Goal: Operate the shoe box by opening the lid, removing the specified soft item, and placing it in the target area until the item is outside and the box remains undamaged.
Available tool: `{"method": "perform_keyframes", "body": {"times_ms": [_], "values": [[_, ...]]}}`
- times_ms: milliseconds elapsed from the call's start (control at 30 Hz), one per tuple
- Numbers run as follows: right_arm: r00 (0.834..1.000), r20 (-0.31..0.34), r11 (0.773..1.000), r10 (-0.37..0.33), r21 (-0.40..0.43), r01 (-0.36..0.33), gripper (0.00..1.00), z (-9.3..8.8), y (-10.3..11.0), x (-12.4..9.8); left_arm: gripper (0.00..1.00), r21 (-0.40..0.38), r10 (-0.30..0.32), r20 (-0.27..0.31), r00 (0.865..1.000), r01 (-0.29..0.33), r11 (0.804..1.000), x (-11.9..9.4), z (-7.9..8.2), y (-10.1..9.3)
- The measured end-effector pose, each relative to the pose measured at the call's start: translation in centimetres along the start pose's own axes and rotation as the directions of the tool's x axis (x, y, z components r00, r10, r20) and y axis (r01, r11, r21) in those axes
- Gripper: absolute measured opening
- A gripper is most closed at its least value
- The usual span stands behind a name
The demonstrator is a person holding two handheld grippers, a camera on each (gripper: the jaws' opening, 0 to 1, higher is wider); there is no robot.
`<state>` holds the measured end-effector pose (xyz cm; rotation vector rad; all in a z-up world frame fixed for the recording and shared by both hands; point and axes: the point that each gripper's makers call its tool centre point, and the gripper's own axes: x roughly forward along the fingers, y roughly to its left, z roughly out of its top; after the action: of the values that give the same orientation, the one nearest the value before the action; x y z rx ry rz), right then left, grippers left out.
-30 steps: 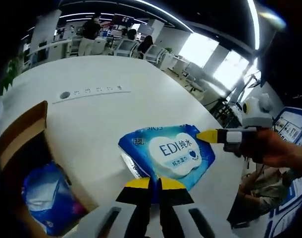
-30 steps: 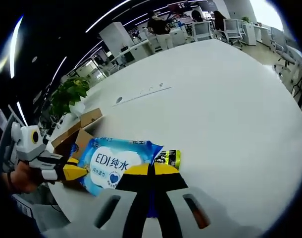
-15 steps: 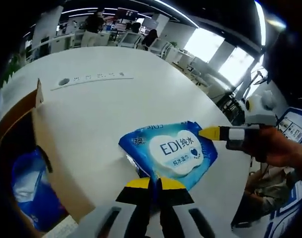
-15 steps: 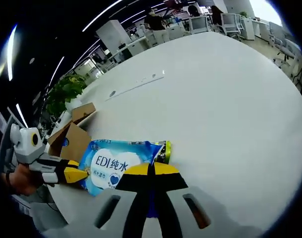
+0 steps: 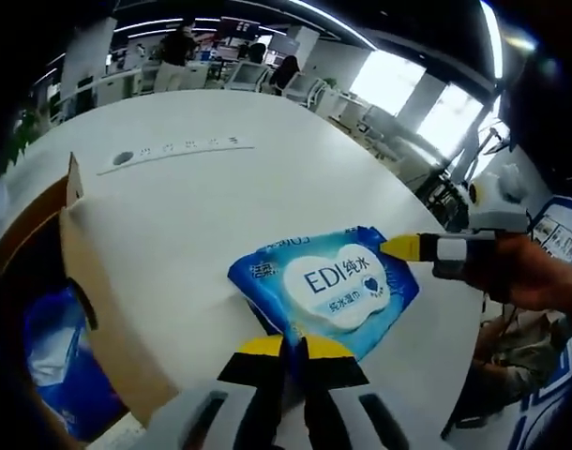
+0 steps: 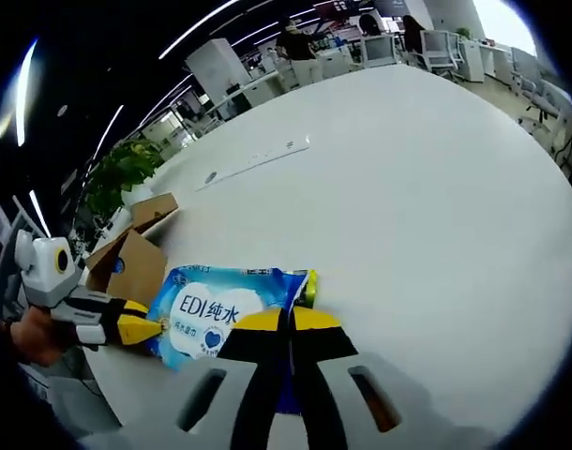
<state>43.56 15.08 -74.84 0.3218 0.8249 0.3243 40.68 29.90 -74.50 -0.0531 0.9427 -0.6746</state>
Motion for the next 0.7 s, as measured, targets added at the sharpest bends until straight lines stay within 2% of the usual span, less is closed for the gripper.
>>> {"method": "perform_keyframes", "body": {"times_ms": [233,367,700], "values": [[1.000,0.012,0.999,-0.017,-0.034,0.017,0.09,0.7,-0.2,-0.5,0.12,0.016,0.018,0.014,1.000,-0.018,1.000,-1.1,0.5,0.5],[1.000,0.027,0.999,-0.015,-0.039,0.016,0.07,1.4,0.2,-1.4,0.16,0.044,0.028,0.030,0.999,-0.029,0.999,-1.6,1.0,0.4],[0.998,0.052,0.998,-0.023,-0.061,0.026,0.05,2.3,0.9,-2.5,0.16,0.053,0.021,0.054,0.998,-0.024,0.998,-3.0,2.0,0.8]]}}
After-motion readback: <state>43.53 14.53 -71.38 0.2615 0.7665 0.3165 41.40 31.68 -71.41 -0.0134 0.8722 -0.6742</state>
